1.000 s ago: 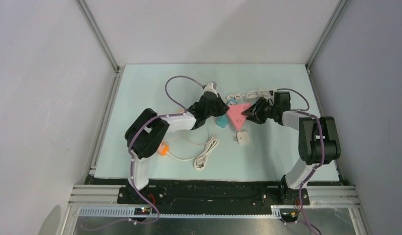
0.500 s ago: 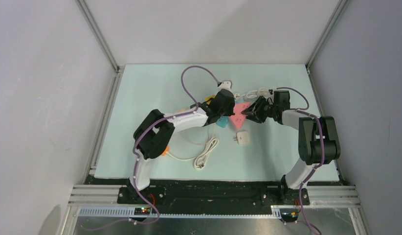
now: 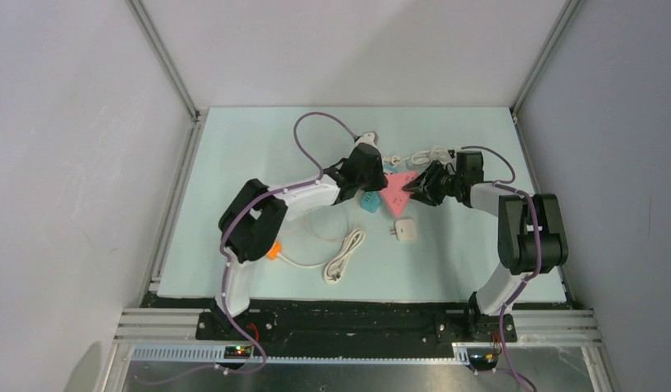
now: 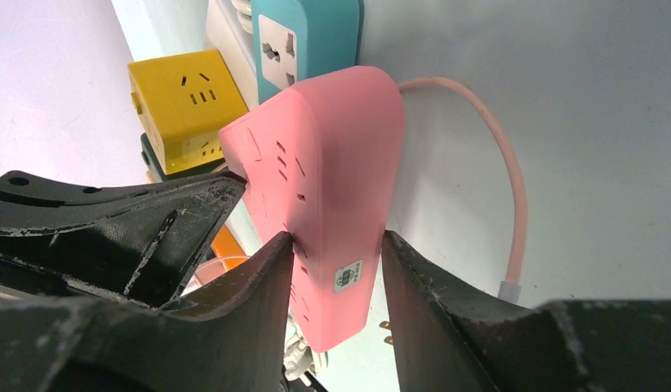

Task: Insert the plug
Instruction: Insert the plug into the socket.

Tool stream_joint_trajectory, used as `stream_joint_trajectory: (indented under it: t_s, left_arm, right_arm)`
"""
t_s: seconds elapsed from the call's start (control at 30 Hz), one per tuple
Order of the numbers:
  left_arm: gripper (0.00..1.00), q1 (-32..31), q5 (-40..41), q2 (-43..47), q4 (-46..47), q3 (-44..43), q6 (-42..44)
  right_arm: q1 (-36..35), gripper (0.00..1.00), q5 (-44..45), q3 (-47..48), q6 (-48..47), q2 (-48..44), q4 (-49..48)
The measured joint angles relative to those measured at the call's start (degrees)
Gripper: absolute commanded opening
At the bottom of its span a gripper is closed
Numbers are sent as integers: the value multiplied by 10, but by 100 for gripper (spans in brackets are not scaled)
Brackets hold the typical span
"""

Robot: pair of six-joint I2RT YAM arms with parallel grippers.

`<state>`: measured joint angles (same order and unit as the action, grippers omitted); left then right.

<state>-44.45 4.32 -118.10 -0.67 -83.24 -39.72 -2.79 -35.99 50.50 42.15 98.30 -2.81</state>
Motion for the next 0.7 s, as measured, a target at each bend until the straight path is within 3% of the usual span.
stream_joint_trajectory:
  t_s: [0.57,0.7]
  left_arm:
    - [0,-6,-7,-15,33,7,-24]
    - [0,-3,-16,-14,38,11,-30]
  right_arm:
    - [0,56,-2,6,-4,33,9]
    - [-1,66,-2,6,-4,33,8]
